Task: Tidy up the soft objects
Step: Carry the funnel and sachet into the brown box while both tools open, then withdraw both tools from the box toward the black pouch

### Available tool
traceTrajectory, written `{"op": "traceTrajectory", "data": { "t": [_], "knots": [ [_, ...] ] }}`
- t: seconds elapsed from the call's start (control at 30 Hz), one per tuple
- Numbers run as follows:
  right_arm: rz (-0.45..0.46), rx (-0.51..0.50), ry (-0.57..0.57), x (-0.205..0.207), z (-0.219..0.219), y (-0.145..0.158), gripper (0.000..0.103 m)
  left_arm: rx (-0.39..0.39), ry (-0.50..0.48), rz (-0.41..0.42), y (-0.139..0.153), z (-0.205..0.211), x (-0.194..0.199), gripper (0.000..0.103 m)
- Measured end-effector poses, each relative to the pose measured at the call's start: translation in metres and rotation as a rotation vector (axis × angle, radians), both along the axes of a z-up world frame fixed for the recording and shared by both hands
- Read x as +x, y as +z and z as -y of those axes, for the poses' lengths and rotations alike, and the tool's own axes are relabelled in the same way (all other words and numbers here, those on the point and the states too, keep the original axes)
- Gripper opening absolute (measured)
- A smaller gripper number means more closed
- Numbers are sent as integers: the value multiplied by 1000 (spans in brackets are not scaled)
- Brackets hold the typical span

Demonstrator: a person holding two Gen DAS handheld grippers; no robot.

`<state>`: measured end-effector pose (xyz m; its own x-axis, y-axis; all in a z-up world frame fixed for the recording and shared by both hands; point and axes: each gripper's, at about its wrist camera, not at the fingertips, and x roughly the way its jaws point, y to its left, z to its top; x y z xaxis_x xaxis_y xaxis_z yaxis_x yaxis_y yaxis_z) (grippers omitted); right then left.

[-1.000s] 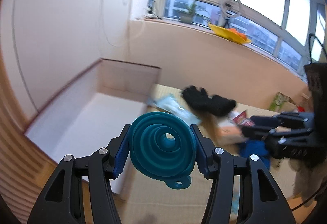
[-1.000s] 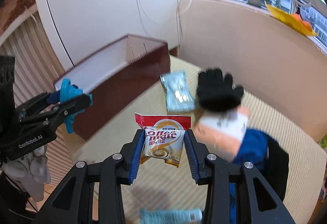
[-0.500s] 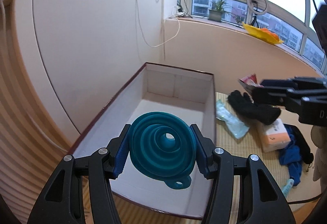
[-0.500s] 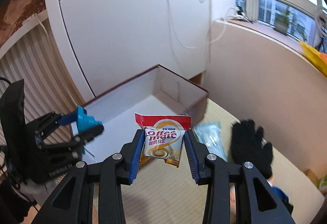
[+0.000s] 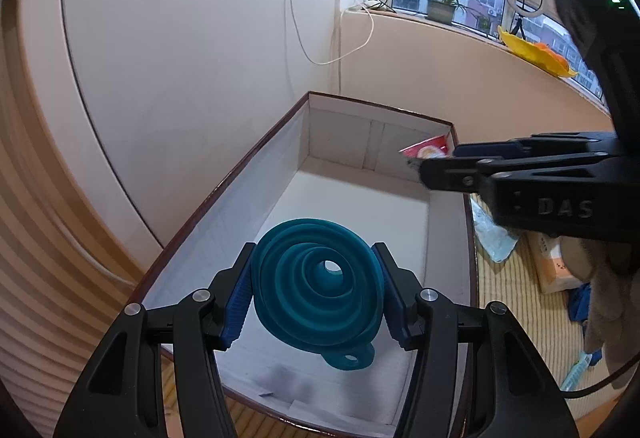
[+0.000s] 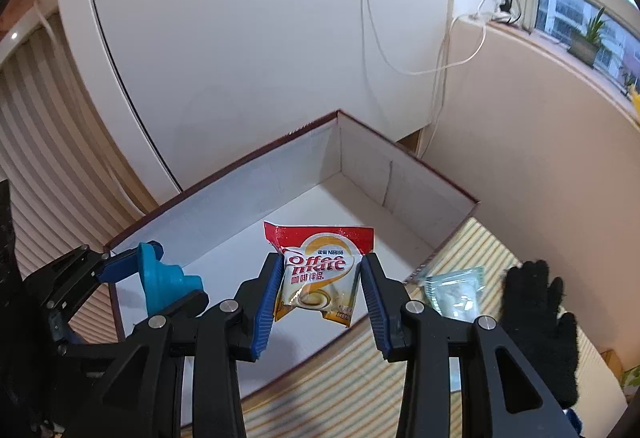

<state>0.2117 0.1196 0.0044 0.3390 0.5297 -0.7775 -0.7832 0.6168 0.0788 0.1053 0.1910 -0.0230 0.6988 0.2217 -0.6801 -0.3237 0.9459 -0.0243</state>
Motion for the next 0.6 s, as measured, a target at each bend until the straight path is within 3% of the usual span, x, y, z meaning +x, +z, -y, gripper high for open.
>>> {"op": "traceTrajectory", "data": {
  "t": [0.33,0.4,0.47,0.53,0.6],
  "knots": [
    [-17,-15,4,0,-11,-7,39,-3,-2,-3,1,-1,-1,59],
    [-18,-17,2,0,-11,-6,43,-4,-3,-2,0,-1,0,60],
    [-11,-16,-6,0,-10,-4,55,-3,-7,-2,0,-1,1,64],
    [-5,-11,-7,-1,-8,-2,63,-4,-2,11,2,-1,-2,75],
    [1,-6,-9,-1,-6,0,66,-4,1,20,5,-1,-3,78]
  ]
}}
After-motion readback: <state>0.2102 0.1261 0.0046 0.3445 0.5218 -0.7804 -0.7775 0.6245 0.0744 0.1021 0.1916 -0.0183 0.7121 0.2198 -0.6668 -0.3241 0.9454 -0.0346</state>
